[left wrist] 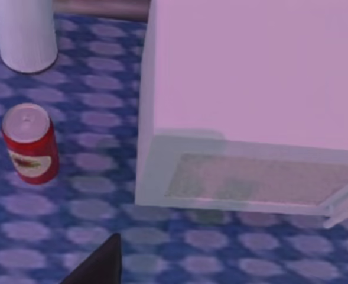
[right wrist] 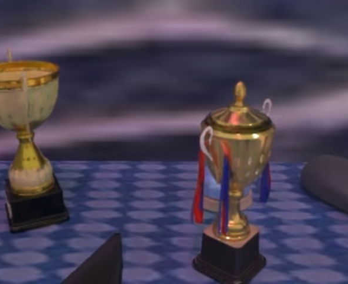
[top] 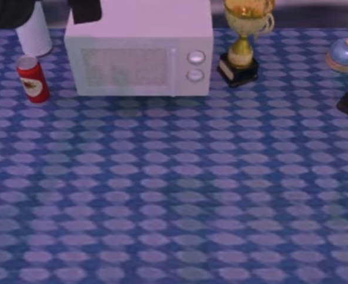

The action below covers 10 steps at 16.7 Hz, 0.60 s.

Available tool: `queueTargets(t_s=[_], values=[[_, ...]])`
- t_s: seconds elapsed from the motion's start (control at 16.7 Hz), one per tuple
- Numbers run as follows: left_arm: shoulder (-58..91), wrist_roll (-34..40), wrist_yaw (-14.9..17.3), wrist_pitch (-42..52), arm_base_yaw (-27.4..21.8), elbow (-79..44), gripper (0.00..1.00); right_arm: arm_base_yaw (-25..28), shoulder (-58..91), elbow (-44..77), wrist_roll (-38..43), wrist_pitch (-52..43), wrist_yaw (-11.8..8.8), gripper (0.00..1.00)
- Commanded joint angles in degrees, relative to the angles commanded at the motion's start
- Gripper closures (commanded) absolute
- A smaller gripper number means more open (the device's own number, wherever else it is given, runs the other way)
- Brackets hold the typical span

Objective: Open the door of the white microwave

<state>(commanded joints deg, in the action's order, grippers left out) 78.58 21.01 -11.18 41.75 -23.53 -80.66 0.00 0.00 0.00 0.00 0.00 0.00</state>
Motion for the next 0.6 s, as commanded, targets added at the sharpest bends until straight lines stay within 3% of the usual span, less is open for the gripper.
queueTargets(t_s=[0.36,0.6], values=[[28.20,7.96,-4.17,15.22,-8.47,-29.11,0.00,0.00,0.00,0.00,0.00,0.00,0.00,0.00],[41.91,11.41,-6.08,22.54,-12.26,-42.22,0.00,0.00,0.00,0.00,0.00,0.00,0.00,0.00]])
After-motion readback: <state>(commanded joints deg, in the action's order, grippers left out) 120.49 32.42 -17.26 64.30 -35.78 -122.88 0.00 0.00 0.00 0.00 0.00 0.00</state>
